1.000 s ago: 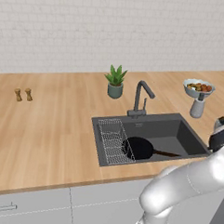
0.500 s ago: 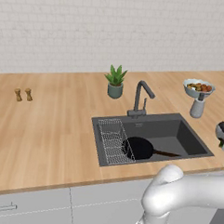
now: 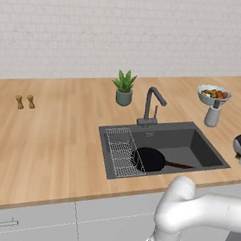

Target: Pick the pan and sponge and place them into the sink. Then turn on the water.

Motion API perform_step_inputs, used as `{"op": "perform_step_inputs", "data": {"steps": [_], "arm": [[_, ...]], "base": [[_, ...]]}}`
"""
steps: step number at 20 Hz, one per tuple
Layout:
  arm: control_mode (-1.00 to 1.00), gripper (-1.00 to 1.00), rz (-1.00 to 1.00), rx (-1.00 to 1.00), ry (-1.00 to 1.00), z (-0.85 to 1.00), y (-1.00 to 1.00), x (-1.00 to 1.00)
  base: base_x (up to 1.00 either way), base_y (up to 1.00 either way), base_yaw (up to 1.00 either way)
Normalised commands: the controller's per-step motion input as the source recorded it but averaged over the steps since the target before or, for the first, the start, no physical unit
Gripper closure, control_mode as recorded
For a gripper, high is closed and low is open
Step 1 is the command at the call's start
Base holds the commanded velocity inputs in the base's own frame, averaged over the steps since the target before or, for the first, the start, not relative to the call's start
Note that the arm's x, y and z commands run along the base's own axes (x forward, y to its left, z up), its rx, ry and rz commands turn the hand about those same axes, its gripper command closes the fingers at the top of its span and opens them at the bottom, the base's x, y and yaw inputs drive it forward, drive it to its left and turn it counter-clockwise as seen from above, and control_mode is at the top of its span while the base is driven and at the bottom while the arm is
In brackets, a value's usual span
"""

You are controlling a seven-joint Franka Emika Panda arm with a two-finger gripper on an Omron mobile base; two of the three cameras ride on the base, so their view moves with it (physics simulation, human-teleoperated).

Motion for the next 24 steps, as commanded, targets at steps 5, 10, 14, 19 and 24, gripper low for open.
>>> {"op": "perform_step_inputs", "data": {"steps": [5,10,14,19,24], "arm": [[-1.0,-1.0,0.07,0.0,0.0,-0.2,-0.14,0.25],[-1.0,-1.0,0.06,0.02,0.08,-0.63,-0.11,0.11],[-1.0,-1.0,0.06,0.03,0.23,-1.0,-0.1,0.1],[-1.0,1.0,0.03,0.05,0.16,-1.0,-0.02,-0.07],[-1.0,1.0,0.03,0.17,0.01,-0.96,-0.06,-0.45]], "base": [[0.0,0.0,0.0],[0.0,0.0,0.0],[0.0,0.0,0.0],[0.0,0.0,0.0],[0.0,0.0,0.0]]}}
